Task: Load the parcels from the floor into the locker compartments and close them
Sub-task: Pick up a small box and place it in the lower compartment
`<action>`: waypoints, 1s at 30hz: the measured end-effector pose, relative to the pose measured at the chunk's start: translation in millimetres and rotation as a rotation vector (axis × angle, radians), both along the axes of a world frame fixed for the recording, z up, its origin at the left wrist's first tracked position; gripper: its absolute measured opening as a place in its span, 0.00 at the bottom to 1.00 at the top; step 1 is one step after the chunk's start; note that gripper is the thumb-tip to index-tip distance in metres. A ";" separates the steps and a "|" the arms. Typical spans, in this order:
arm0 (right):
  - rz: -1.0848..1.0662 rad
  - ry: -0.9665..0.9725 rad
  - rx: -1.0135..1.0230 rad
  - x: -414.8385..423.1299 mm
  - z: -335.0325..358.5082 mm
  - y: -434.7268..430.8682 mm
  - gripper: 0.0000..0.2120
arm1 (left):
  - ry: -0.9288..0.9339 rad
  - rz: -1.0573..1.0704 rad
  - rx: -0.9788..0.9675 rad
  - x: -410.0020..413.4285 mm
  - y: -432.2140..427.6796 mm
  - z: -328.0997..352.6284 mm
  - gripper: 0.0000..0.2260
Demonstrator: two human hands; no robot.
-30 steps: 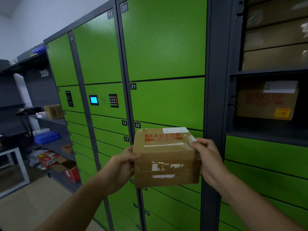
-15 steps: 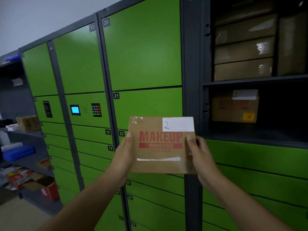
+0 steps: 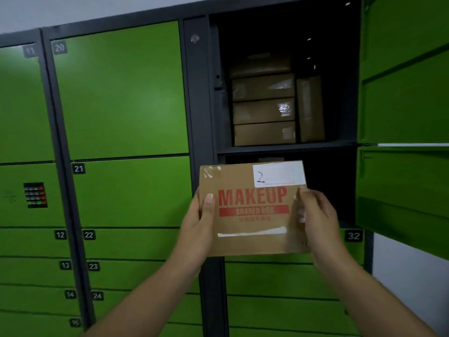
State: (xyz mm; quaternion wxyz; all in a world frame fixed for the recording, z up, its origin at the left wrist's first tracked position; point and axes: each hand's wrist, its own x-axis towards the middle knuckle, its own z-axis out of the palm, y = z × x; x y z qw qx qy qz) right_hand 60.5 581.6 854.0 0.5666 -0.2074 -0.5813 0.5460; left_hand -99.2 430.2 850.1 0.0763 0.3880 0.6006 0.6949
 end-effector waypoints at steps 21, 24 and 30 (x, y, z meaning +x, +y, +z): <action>-0.100 -0.064 0.251 -43.8 -5.5 137.3 0.15 | 0.220 0.173 -0.033 -36.5 152.5 21.1 0.06; -0.096 -0.038 0.259 -50.6 -11.7 144.9 0.13 | 0.280 0.267 0.006 -40.0 168.7 16.4 0.08; -0.054 -0.128 0.303 -68.0 -17.7 170.8 0.12 | 0.500 0.475 -0.214 -26.8 197.5 1.4 0.37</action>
